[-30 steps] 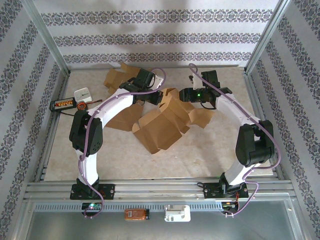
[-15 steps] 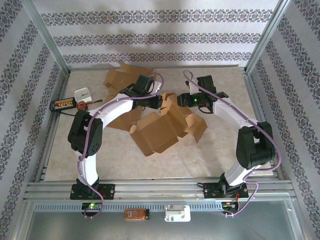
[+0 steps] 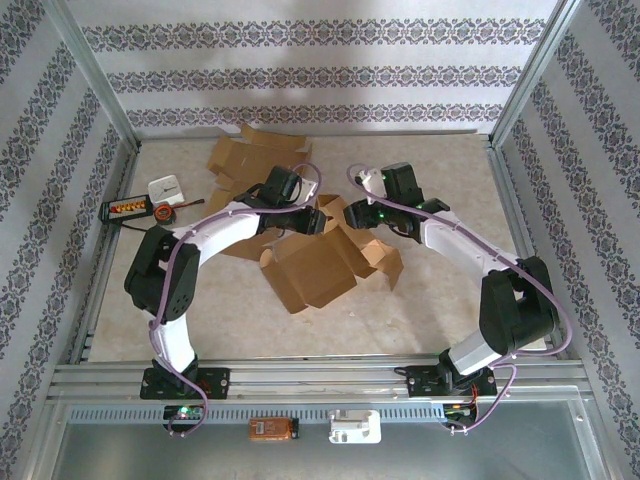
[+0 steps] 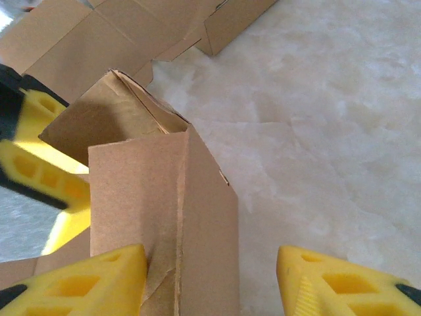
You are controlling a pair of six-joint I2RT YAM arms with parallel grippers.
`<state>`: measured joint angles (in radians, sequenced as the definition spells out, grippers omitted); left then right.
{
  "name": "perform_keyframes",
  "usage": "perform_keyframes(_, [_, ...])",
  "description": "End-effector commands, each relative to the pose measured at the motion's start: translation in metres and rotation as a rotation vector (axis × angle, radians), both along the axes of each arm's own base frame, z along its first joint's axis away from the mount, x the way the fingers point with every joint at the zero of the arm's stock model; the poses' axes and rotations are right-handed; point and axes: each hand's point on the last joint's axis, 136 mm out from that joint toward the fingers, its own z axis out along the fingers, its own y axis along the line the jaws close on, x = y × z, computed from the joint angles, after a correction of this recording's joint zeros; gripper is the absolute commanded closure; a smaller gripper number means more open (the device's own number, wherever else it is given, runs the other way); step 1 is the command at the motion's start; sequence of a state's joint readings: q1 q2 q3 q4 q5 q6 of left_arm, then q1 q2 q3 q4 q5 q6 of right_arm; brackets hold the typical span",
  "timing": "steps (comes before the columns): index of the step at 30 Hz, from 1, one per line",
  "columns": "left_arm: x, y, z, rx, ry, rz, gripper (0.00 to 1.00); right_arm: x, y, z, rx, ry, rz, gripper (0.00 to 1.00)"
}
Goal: Fold the paper box
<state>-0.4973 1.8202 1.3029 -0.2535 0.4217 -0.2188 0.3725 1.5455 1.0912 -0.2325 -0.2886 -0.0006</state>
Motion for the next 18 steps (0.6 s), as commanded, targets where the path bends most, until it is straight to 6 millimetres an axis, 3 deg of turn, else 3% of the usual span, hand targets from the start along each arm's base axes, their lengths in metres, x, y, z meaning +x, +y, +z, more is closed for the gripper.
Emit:
perform_keyframes(1, [-0.007, -0.002, 0.038, -0.023, -0.131, -0.083, 0.55, -0.015, -0.012, -0.029, -0.101, 0.070, 0.005, 0.45])
perform_keyframes(5, [-0.015, 0.012, 0.063, -0.010, -0.245, -0.126, 0.51, -0.013, -0.010, -0.027, -0.099, 0.070, 0.005, 0.45])
perform_keyframes(9, [-0.002, 0.043, 0.083, -0.018, -0.336, -0.135, 0.47, -0.013, -0.008, -0.027, -0.091, 0.078, 0.012, 0.44])
perform_keyframes(13, [0.009, 0.057, 0.075, 0.078, -0.372, -0.259, 0.46, -0.014, -0.005, -0.024, -0.080, 0.080, 0.024, 0.44])
perform_keyframes(18, [0.021, 0.049, 0.050, 0.178, -0.397, -0.499, 0.49, -0.015, -0.003, -0.022, -0.071, 0.086, 0.037, 0.43])
